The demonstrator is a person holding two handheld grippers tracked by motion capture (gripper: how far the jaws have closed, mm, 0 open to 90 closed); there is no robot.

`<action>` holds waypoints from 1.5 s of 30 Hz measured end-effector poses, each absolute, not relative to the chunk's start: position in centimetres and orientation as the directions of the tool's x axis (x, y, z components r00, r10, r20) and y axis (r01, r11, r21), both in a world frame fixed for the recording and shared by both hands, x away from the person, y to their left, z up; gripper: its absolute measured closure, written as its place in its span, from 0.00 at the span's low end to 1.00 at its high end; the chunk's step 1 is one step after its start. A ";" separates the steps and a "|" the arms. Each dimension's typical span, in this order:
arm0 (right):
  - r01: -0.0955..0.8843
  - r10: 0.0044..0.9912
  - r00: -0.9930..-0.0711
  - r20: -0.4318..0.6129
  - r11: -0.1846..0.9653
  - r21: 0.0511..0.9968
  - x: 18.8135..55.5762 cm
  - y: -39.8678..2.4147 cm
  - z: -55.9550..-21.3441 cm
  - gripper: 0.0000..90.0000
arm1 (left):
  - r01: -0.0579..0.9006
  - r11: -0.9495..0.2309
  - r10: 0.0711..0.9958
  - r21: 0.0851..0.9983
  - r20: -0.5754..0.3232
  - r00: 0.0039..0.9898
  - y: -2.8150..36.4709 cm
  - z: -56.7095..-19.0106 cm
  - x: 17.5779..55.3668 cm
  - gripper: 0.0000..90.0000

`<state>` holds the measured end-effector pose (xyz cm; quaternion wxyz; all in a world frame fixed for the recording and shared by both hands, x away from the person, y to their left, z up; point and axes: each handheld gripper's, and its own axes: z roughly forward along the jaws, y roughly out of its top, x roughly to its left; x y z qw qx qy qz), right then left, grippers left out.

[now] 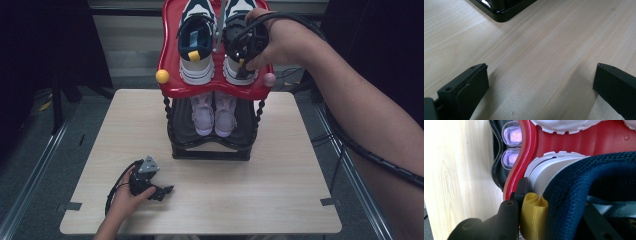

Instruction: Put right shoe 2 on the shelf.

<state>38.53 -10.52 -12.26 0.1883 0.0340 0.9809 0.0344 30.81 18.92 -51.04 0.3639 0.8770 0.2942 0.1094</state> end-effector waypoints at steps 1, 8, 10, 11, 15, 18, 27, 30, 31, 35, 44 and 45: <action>0.053 0.081 -0.927 -0.365 0.995 0.086 38.6 -10.4 -12.2 0.77 | 0.436 -0.562 0.596 0.703 -0.022 0.803 18.9 -51.0 30.8 0.00; 0.062 0.087 -0.925 -0.371 0.995 0.080 39.2 -10.2 -12.3 0.76 | 0.436 -0.562 0.596 0.703 -0.023 0.803 18.9 -51.0 30.8 0.00; 0.053 0.079 -0.923 -0.377 0.995 0.080 39.4 -10.1 -12.4 0.76 | 0.437 -0.562 0.595 0.703 -0.023 0.803 18.9 -51.0 30.8 0.00; 0.059 0.084 -0.925 -0.371 0.995 0.080 39.4 -10.2 -12.4 0.76 | 0.436 -0.562 0.595 0.703 -0.022 0.803 18.9 -51.0 30.8 0.00; 0.054 0.079 -0.927 -0.366 0.995 0.079 39.6 -10.0 -12.4 0.76 | 0.436 -0.563 0.595 0.702 -0.022 0.803 18.9 -51.0 30.8 0.00; 0.051 0.076 -0.926 -0.370 0.996 0.078 39.7 -9.9 -12.4 0.75 | 0.431 -0.567 0.595 0.702 -0.013 0.804 19.0 -51.0 30.8 0.00; 0.057 0.088 -0.930 -0.356 0.994 0.096 39.9 -10.0 -12.5 0.75 | 0.431 -0.567 0.595 0.702 -0.013 0.804 19.0 -51.0 30.8 0.00; 0.059 0.091 -0.930 -0.356 0.993 0.100 39.9 -9.9 -12.5 0.75 | 0.431 -0.567 0.595 0.702 -0.013 0.804 19.0 -51.0 30.8 0.00; 0.059 0.091 -0.931 -0.355 0.993 0.101 39.9 -9.9 -12.5 0.75 | 0.431 -0.567 0.595 0.702 -0.013 0.804 19.0 -51.0 30.8 0.00; 0.042 0.075 -0.931 -0.359 0.994 0.097 40.0 -9.8 -12.5 0.75 | 0.431 -0.567 0.595 0.702 -0.013 0.804 19.0 -51.0 30.8 0.00; 0.050 0.085 -0.934 -0.347 0.993 0.108 40.0 -9.6 -12.5 0.75 | 0.431 -0.567 0.595 0.702 -0.013 0.804 19.0 -51.0 30.8 0.00; 0.044 0.077 -0.932 -0.353 0.994 0.102 40.0 -9.6 -12.5 0.75 | 0.431 -0.567 0.595 0.702 -0.013 0.804 19.0 -51.0 30.8 0.00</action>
